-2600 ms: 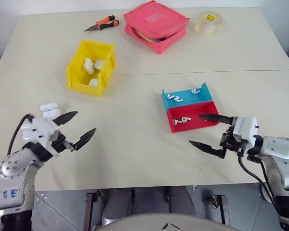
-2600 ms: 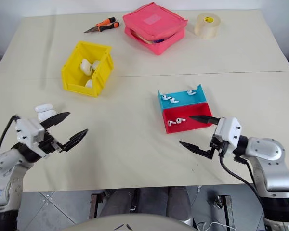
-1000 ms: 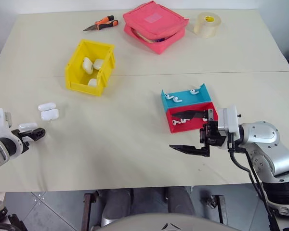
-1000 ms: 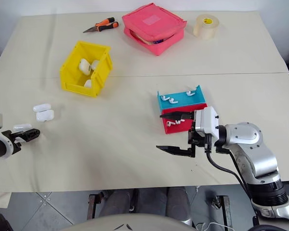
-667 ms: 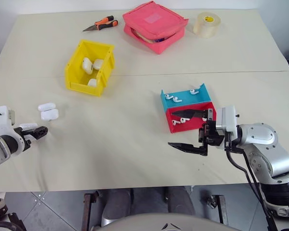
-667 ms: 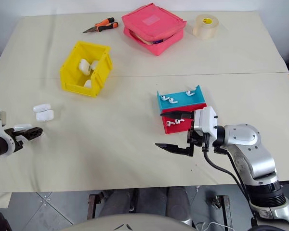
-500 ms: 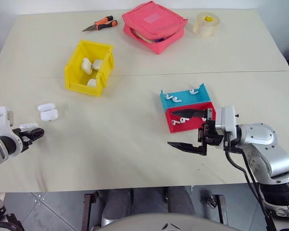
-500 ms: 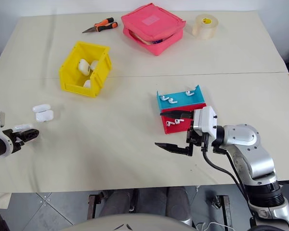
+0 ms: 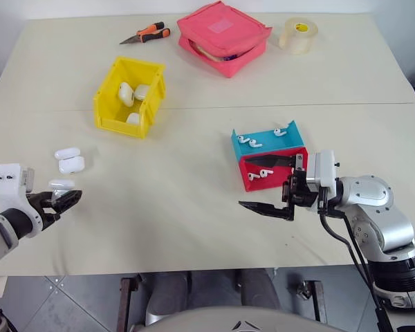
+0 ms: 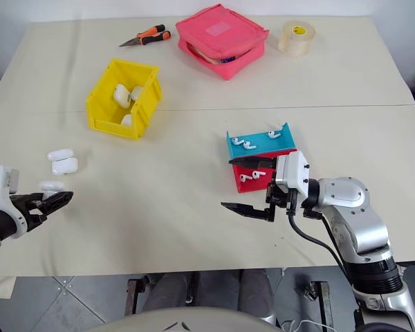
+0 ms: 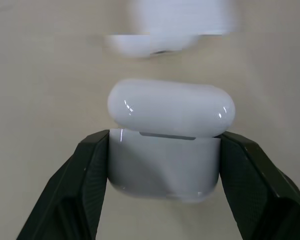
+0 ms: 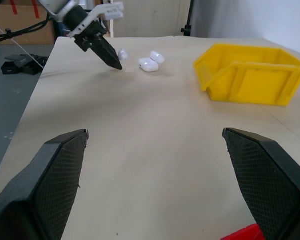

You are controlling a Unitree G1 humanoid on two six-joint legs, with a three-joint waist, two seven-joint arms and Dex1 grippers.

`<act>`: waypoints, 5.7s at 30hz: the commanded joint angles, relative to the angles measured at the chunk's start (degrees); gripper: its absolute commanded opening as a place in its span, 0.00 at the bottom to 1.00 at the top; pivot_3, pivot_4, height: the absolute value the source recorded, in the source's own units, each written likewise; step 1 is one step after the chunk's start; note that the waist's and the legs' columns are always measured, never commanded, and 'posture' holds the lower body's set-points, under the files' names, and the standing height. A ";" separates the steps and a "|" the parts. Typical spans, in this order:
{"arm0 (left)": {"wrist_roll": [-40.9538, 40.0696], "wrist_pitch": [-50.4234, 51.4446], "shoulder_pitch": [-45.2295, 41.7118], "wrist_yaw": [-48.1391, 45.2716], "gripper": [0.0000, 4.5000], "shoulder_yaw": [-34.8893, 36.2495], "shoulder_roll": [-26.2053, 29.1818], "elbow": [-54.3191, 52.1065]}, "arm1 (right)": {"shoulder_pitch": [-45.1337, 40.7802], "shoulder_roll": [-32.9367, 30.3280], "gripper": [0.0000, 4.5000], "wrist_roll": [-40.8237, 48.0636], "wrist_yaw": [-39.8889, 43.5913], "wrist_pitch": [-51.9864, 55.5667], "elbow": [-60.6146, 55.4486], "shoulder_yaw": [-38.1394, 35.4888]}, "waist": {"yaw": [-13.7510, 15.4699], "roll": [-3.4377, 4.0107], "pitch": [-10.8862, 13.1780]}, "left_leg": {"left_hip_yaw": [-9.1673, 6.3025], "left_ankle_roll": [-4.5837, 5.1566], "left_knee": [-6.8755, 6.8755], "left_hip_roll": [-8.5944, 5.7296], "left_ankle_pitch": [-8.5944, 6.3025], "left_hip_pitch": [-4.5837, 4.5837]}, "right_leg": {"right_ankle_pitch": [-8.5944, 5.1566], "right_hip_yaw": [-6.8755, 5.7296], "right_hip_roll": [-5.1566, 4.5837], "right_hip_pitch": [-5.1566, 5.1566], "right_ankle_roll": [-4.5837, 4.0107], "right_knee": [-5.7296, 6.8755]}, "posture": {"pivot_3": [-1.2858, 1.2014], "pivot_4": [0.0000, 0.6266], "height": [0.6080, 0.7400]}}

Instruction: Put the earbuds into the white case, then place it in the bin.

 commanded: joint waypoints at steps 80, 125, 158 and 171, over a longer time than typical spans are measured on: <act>4.19 -67.55 -26.16 -41.22 0.64 -46.82 -34.94 24.94 | -26.58 -22.76 0.41 -40.55 12.09 -3.65 22.49 18.47 | 1.32 0.11 -0.08 | 1.29 0.57 1.05 0.09 -0.45 -0.47 | 0.42 0.03 0.05 -0.12 0.33 -0.32 | 0.52 0.24 1.00; -1.72 -59.70 -32.42 -46.05 0.64 -44.73 -34.34 29.83 | 1.06 15.43 0.11 11.11 -24.80 12.48 -21.59 -13.40 | 1.39 0.19 -0.13 | 1.26 0.57 1.70 0.05 -0.50 -0.99 | 0.57 0.13 0.10 -0.56 0.28 0.14 | 0.52 0.24 1.00; -1.84 -56.15 -33.70 -44.88 0.64 -44.00 -35.16 27.99 | 5.10 17.45 0.11 1.68 -22.86 0.07 -9.43 -0.52 | 1.03 0.20 -0.13 | 1.30 0.60 1.67 0.04 -0.51 -0.97 | 0.61 0.15 0.13 -0.57 0.24 0.12 | 0.52 0.24 1.00; -1.66 -57.34 -34.36 -44.48 0.64 -43.72 -36.64 28.59 | 5.35 14.07 0.11 3.51 -21.06 3.41 -8.51 -0.34 | 1.10 0.20 -0.13 | 1.30 0.60 1.67 0.04 -0.51 -0.97 | 0.61 0.14 0.12 -0.57 0.24 0.12 | 0.52 0.24 1.00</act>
